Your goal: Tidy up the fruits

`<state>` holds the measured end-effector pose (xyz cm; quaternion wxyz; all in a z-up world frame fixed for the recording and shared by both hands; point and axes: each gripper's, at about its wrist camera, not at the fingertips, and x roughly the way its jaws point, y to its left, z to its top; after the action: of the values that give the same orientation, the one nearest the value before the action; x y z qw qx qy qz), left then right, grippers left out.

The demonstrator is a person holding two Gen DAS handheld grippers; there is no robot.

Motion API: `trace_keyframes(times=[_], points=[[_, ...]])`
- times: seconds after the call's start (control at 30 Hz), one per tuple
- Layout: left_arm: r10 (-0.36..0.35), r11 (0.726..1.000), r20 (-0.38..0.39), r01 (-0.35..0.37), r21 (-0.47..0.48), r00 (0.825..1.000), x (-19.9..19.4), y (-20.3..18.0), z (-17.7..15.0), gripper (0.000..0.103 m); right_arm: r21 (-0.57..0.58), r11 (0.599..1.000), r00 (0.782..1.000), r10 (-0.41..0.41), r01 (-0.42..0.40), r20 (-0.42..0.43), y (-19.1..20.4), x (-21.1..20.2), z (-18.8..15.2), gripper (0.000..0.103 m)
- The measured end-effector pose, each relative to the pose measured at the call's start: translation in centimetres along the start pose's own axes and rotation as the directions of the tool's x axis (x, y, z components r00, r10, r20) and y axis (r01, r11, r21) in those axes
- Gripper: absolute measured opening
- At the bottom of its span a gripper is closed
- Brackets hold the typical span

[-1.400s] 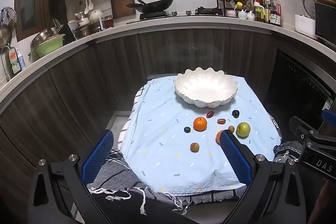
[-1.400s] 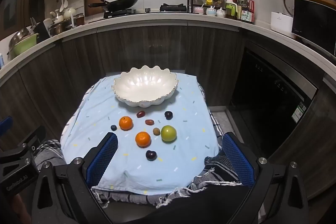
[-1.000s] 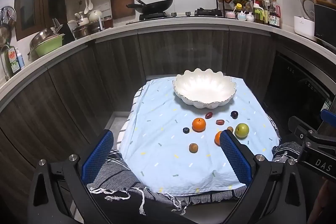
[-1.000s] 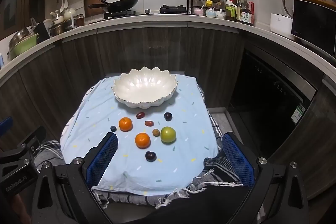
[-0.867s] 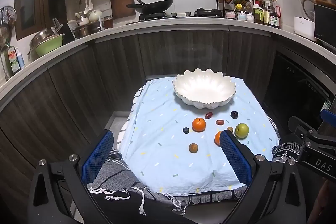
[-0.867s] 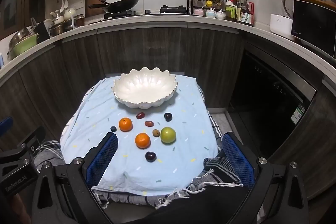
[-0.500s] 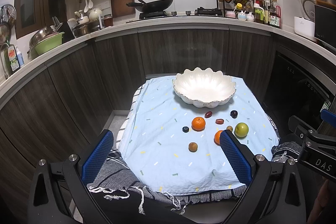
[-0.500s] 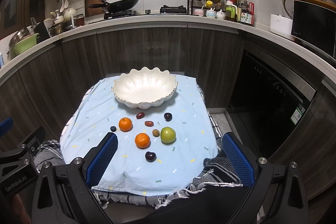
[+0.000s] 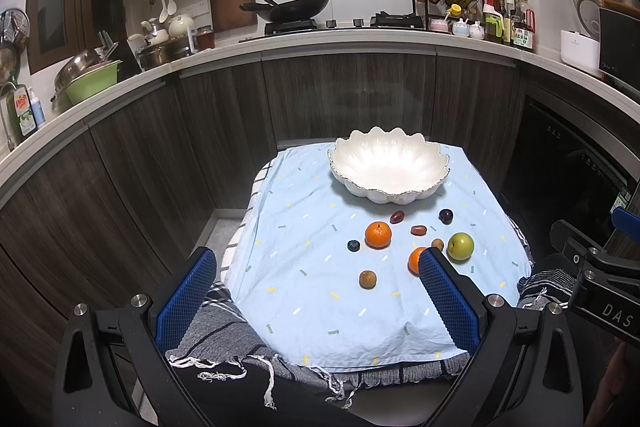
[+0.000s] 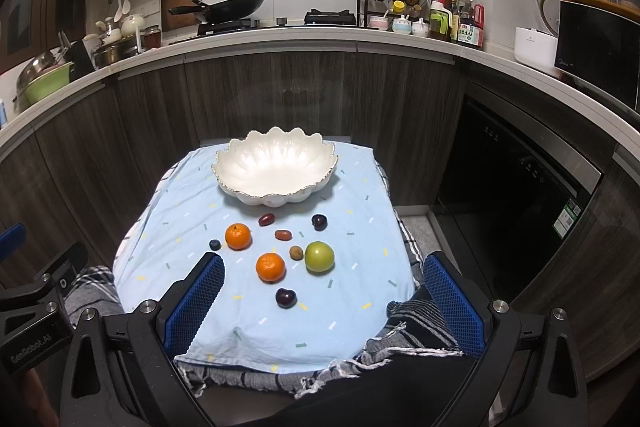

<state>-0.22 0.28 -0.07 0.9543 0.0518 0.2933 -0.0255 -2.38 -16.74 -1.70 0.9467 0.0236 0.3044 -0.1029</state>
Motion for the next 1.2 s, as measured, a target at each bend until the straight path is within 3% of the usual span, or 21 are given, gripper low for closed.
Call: trace_keyframes(times=[1.2], points=[[0.002, 1.0, 0.011, -0.003, 0.023, 1.0, 0.86, -0.2, 0.25, 0.103, 0.006, 1.0, 1.0, 0.001, -0.001, -0.005, -0.04, 0.23, 0.19, 0.101]])
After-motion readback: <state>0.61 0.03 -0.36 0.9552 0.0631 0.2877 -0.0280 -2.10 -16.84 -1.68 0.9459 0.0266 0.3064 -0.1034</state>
